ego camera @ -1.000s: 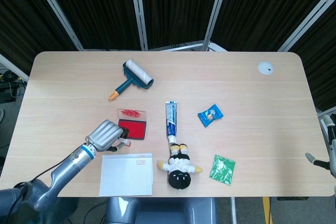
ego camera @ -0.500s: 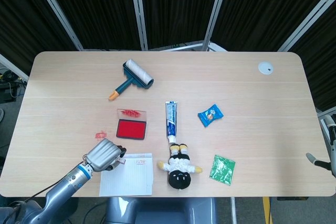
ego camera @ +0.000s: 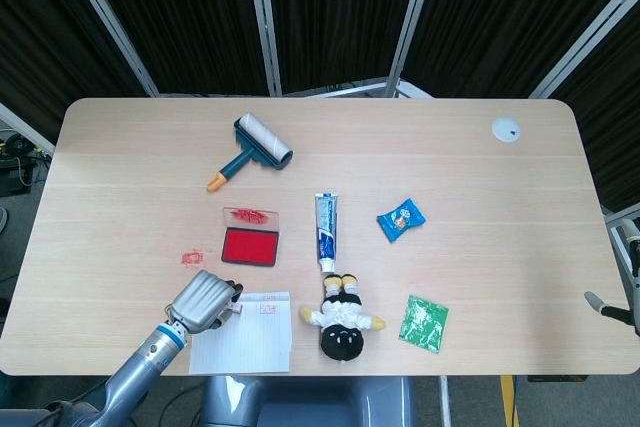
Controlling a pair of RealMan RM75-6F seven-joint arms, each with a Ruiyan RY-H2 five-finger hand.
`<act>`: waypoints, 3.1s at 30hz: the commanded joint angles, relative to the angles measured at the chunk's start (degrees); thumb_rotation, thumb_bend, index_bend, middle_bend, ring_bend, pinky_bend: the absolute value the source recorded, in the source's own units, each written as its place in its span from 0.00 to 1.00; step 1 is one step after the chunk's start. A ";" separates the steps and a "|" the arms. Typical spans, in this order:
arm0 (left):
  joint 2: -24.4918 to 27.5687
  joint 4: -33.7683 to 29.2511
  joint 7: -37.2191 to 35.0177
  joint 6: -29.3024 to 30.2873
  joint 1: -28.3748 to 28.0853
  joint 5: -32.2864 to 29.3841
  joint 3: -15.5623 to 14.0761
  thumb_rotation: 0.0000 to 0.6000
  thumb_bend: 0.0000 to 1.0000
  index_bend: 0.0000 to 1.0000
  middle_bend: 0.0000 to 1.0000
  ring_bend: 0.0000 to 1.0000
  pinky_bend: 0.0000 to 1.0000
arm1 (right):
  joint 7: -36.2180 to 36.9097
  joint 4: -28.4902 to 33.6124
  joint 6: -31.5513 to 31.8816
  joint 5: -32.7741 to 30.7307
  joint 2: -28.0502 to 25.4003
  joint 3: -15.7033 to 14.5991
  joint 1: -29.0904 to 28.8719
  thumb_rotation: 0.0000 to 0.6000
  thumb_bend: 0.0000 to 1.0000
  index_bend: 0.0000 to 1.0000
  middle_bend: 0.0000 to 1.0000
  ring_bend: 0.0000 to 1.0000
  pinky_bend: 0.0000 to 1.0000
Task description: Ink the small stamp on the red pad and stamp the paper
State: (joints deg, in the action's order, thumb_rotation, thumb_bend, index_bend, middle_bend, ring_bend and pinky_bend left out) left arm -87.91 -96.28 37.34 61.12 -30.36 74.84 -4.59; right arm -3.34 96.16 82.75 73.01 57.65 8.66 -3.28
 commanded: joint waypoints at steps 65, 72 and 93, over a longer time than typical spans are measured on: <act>-5.00 11.83 -8.51 -4.82 -0.12 4.16 -0.10 1.00 0.45 0.63 0.58 0.83 0.88 | -0.21 -0.89 -0.85 -1.23 0.33 0.27 -0.26 1.00 0.00 0.00 0.00 0.00 0.00; -5.13 12.22 -8.61 -4.55 -0.03 4.33 0.22 1.00 0.45 0.63 0.58 0.83 0.88 | -0.28 -0.90 -0.91 -1.32 0.35 0.28 -0.28 1.00 0.00 0.00 0.00 0.00 0.00; 4.97 0.57 -12.25 0.75 0.27 7.21 2.97 1.00 0.45 0.63 0.58 0.83 0.88 | -0.28 -0.14 -0.09 -0.52 0.10 0.10 0.06 1.00 0.00 0.00 0.00 0.00 0.00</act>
State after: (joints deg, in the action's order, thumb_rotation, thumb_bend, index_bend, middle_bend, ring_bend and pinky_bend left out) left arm -84.65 -94.12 26.07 60.80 -30.21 81.78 -2.47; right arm -3.61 96.01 82.65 72.48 57.75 8.77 -3.23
